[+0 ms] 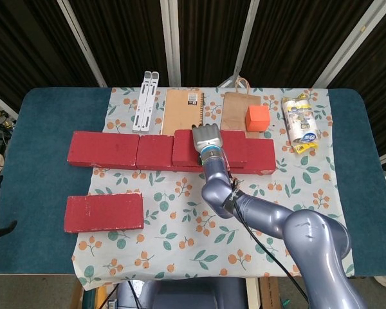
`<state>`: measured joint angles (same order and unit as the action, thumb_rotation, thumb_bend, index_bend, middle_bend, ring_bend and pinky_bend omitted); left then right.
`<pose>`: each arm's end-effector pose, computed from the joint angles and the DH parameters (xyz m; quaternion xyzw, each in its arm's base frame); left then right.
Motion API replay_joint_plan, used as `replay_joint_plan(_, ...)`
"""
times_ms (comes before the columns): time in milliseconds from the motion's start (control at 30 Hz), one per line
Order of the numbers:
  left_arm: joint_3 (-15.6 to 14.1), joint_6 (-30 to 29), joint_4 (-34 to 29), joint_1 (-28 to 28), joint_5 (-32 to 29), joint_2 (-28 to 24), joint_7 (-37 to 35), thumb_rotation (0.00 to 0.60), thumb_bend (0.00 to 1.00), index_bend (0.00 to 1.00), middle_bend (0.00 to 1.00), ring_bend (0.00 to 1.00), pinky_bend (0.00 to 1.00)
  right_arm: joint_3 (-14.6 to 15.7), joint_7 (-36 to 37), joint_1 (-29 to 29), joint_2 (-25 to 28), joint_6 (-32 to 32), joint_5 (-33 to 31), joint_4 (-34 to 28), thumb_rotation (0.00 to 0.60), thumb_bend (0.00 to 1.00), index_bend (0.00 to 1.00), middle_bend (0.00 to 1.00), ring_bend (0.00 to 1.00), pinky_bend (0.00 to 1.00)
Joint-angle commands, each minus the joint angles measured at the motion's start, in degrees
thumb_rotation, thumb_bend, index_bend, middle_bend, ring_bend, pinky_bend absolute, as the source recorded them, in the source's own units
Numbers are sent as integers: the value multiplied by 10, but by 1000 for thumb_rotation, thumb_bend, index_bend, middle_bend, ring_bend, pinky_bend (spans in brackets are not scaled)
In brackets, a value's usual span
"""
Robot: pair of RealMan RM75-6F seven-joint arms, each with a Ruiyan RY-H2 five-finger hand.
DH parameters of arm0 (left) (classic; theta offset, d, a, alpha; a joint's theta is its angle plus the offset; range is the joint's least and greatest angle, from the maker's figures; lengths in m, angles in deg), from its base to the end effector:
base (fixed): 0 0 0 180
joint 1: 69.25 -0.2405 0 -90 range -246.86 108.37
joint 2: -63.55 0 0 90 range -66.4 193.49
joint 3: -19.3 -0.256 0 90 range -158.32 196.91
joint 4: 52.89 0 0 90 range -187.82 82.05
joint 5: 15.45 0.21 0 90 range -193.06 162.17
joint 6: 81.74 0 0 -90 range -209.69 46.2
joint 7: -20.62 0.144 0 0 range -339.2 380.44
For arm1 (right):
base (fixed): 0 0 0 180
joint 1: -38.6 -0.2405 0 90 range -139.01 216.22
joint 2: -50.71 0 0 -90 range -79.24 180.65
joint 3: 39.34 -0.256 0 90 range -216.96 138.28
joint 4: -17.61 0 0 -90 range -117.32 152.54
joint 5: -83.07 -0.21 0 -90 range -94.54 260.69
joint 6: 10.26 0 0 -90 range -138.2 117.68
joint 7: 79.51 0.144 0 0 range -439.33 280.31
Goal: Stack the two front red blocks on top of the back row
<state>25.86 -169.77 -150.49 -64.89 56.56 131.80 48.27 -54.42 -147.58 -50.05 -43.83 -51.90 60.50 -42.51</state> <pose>-0.3139 0.1854 0.1537 -0.5610 -0.3369 -0.2546 0.7120 0.0136 -0.4713 -0.0306 0.7410 -0.4296 0.1639 0.4894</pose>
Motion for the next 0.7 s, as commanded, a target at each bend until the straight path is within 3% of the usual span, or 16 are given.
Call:
replay_joint_plan(33, 0, 0, 0, 0, 0, 0, 1, 600, 16, 11, 0, 0, 63, -3, -3, 1, -3, 1, 0, 4, 600, 2, 140, 229, 256, 196)
replay_joint_plan(433, 0, -1, 1, 1, -2, 1, 2, 600, 16, 11, 0, 0, 63, -19, -29, 3, -3, -4, -16, 6, 600, 1, 13, 114, 91, 77)
replay_joint_plan(700, -1, -1, 1, 1, -1, 1, 1, 600, 16, 11, 0, 0, 63, -31, -31, 7, -6, -9, -10, 5, 600, 1, 2, 85, 74, 69)
